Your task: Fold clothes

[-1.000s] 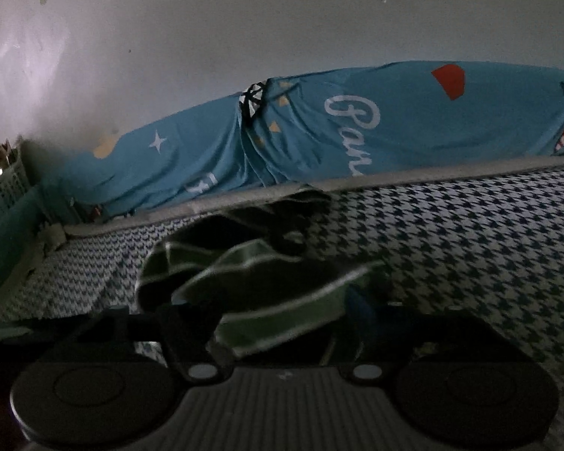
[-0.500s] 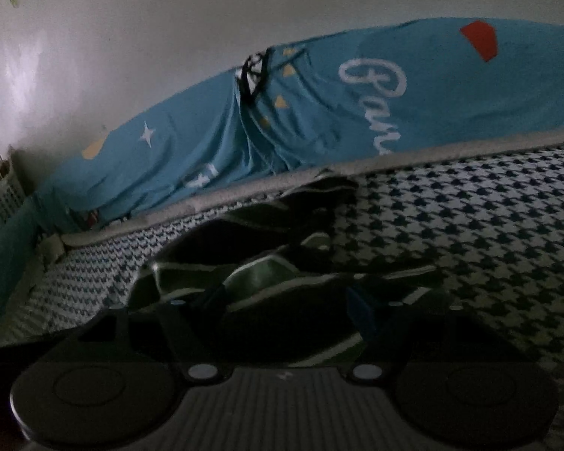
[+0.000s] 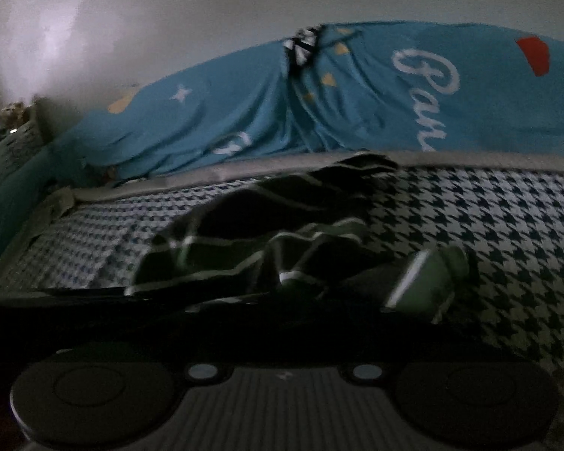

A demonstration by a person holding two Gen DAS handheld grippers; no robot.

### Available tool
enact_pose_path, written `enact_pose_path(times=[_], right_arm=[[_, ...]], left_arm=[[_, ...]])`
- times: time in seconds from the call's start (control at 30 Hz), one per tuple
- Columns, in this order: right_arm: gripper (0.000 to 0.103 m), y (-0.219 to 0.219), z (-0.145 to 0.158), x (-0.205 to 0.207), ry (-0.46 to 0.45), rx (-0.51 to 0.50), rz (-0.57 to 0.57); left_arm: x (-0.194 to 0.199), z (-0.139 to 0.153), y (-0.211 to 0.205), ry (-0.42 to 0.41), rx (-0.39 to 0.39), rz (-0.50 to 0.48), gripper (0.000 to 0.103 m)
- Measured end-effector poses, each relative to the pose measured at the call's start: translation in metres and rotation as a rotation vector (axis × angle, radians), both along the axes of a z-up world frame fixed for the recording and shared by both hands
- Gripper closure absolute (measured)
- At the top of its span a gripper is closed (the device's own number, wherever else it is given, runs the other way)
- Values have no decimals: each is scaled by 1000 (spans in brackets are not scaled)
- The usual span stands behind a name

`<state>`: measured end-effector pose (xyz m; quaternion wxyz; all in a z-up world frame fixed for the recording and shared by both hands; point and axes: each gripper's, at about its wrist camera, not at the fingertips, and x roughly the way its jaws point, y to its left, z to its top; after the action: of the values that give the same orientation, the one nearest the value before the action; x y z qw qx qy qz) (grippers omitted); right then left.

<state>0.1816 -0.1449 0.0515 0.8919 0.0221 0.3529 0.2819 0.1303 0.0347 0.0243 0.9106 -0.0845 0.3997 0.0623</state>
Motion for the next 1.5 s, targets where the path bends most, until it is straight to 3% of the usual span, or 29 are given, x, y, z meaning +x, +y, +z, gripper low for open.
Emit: enact_pose_path(times=[0.17,0.37,0.73,0.9,1.13,1.33,1.37,1.5], right_arm=[[96,0,5,-18,-20,3,72],[96,5,8,-51,-46,-16,185],[96,15,-9,-89,-3,-89,286],[95,13,-8,-90,13,-100,289],[92,-3,19,-84,-34,-9,279],[80,-15,41,-73,-78,83,240],[75,-17,42,-71,-81,90,223],[72,-18,38,-54,-64,102,136]], left_arm=[[-11,1,3,13,9,-3,56],[-28,6,14,22,28,14,56],[-55,16,20,-7,25,-20,50],[-53,9,13,21,60,-31,39],[-50,-1,12,47,88,-22,35],[-48,-5,11,51,106,-23,33],[-48,-5,11,52,108,-22,33],[-46,-7,10,56,109,-21,32]])
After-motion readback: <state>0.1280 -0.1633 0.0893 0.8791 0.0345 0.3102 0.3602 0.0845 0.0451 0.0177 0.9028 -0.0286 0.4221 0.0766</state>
